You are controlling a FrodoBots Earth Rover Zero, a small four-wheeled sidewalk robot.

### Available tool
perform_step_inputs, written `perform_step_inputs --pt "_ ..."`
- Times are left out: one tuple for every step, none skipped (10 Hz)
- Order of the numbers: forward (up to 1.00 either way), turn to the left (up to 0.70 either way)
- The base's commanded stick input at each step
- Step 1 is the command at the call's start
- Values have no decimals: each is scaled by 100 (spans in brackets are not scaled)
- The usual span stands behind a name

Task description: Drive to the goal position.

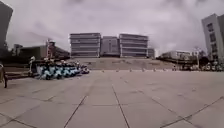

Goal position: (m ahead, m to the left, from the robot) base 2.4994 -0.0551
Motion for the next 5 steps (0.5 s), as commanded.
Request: perform_step_inputs --pt "100 0" --pt "100 0" --pt "100 0" --pt "100 0" --pt "100 0"
